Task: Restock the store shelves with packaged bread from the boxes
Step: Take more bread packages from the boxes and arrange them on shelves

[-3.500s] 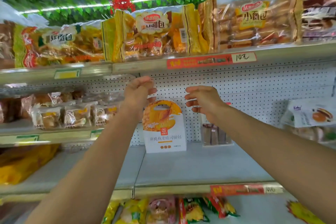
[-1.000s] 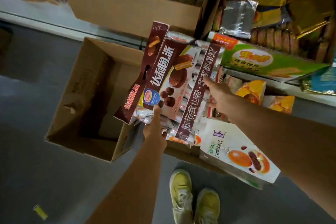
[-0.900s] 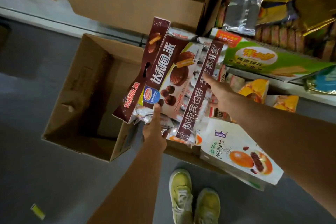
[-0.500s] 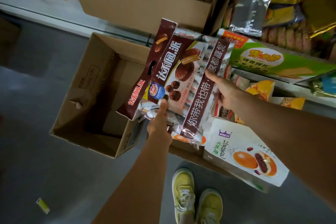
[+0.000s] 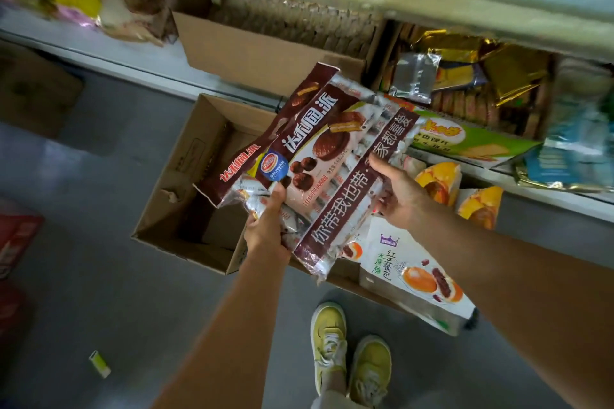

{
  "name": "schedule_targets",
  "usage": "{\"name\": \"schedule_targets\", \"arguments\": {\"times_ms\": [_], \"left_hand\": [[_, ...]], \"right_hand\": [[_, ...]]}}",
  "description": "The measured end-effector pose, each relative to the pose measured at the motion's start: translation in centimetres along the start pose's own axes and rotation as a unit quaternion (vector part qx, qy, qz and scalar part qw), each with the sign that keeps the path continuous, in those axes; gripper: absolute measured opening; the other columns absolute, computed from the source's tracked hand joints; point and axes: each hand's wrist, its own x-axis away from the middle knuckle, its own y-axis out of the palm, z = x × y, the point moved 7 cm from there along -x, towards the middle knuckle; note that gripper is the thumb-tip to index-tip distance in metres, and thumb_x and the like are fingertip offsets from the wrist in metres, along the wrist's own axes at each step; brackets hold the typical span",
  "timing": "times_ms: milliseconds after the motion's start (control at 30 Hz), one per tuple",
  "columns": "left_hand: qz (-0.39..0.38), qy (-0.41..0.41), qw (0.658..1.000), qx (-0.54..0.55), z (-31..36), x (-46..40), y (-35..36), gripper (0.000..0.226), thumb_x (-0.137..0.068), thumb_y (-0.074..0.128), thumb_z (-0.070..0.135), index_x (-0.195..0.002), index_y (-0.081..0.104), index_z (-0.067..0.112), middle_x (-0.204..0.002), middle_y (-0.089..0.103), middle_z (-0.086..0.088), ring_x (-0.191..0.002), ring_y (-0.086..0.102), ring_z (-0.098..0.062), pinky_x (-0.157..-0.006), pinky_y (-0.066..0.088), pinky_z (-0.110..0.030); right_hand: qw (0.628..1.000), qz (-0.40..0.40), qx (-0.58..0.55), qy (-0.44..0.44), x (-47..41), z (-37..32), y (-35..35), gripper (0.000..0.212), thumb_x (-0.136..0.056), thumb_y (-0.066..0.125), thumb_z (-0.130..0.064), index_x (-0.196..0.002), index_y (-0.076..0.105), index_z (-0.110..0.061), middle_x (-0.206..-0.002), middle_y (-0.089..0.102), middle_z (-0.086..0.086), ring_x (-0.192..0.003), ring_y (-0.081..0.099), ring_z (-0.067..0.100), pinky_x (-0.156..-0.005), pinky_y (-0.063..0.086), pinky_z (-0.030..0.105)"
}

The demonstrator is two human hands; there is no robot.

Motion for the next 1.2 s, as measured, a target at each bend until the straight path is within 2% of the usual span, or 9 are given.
{"name": "schedule_targets", "arguments": {"times_ms": [133,333,467,667,767,900,967,1100,1200], "left_hand": [[-0.039,0.031,0.999,-0.015,2.1,4.9,-1.2,0.085,-0.05,0.096,0.042,-0.123,0.06,0.019,-0.1,0.076,-0.014,-0.087,0.074,-0.039,-0.085,0.054,-0.064],[-0.072,0.107,0.991,-0.033,6.7,12.3,-2.1,0.082,-0.052,0.094,0.042,-0.123,0.061,0.016,-0.102,0.076,-0.014,-0.089,0.074,-0.037,-0.085,0.055,-0.061],[-0.102,0.133,0.985,-0.044,8.5,16.7,-2.2,0.09,-0.047,0.093,0.042,-0.126,0.059,0.016,-0.105,0.075,-0.015,-0.092,0.073,-0.037,-0.085,0.055,-0.061],[-0.217,0.162,0.96,-0.071,9.4,24.0,-1.9,0.098,-0.056,0.094,0.051,-0.138,0.046,0.027,-0.127,0.066,-0.017,-0.11,0.065,-0.044,-0.092,0.048,-0.067],[-0.249,0.221,0.94,-0.077,10.0,29.5,-2.7,0.099,-0.054,0.096,0.043,-0.137,0.045,0.024,-0.123,0.067,-0.018,-0.107,0.067,-0.044,-0.09,0.049,-0.068],[-0.277,0.242,0.928,-0.06,10.3,35.8,-3.7,0.107,-0.046,0.099,0.041,-0.137,0.047,0.021,-0.121,0.068,-0.019,-0.106,0.068,-0.042,-0.088,0.05,-0.068],[-0.291,0.244,0.924,-0.05,10.3,39.0,-4.0,0.109,-0.045,0.1,0.039,-0.138,0.047,0.02,-0.121,0.068,-0.019,-0.105,0.068,-0.042,-0.087,0.05,-0.069],[-0.329,0.26,0.907,-0.04,10.9,44.7,-4.2,0.092,-0.06,0.092,0.029,-0.139,0.047,0.017,-0.117,0.07,-0.02,-0.101,0.07,-0.041,-0.081,0.056,-0.06],[-0.358,0.293,0.886,-0.037,11.6,49.2,-3.8,0.071,-0.073,0.084,0.022,-0.137,0.052,0.014,-0.117,0.069,-0.024,-0.089,0.073,-0.037,-0.066,0.059,-0.049]], "right_hand": [[0.998,-0.054,-0.014,-0.027,5.3,-1.3,0.7,0.016,-0.079,0.078,-0.03,-0.079,0.065,-0.02,-0.069,0.064,-0.005,-0.068,0.057,0.014,-0.066,0.042,0.029],[0.999,-0.022,0.005,-0.036,13.1,-3.3,0.4,0.041,-0.071,0.079,-0.053,-0.083,0.058,-0.02,-0.064,0.047,-0.003,-0.061,0.049,0.014,-0.083,0.052,0.04],[0.994,-0.056,-0.022,-0.087,18.3,-5.0,0.6,0.041,-0.07,0.081,-0.044,-0.092,0.058,-0.017,-0.069,0.048,0.0,-0.06,0.05,0.016,-0.061,0.049,0.033],[0.975,-0.079,-0.091,-0.185,26.8,-6.3,-0.3,0.062,-0.064,0.085,-0.03,-0.117,0.057,-0.02,-0.078,0.06,0.001,-0.063,0.058,0.018,-0.054,0.049,0.03],[0.964,-0.081,-0.119,-0.222,32.2,-6.5,-1.6,0.049,-0.076,0.08,-0.021,-0.119,0.056,-0.022,-0.09,0.065,0.002,-0.078,0.063,0.023,-0.05,0.051,0.032],[0.953,-0.102,-0.118,-0.259,39.1,-6.9,-2.7,0.07,-0.064,0.084,-0.023,-0.127,0.054,-0.022,-0.12,0.066,0.009,-0.103,0.064,0.033,-0.081,0.055,0.055],[0.945,-0.106,-0.121,-0.286,43.0,-7.4,-3.2,0.07,-0.065,0.083,-0.02,-0.128,0.053,-0.021,-0.121,0.066,0.009,-0.106,0.063,0.034,-0.082,0.053,0.055],[0.926,-0.14,-0.13,-0.327,49.8,-8.3,-4.4,0.073,-0.063,0.082,-0.015,-0.13,0.053,-0.013,-0.124,0.066,0.013,-0.111,0.063,0.035,-0.087,0.052,0.058],[0.913,-0.124,-0.127,-0.366,54.6,-8.9,-5.8,0.052,-0.076,0.076,-0.011,-0.123,0.054,-0.013,-0.106,0.069,0.006,-0.096,0.065,0.024,-0.072,0.056,0.04]]}}
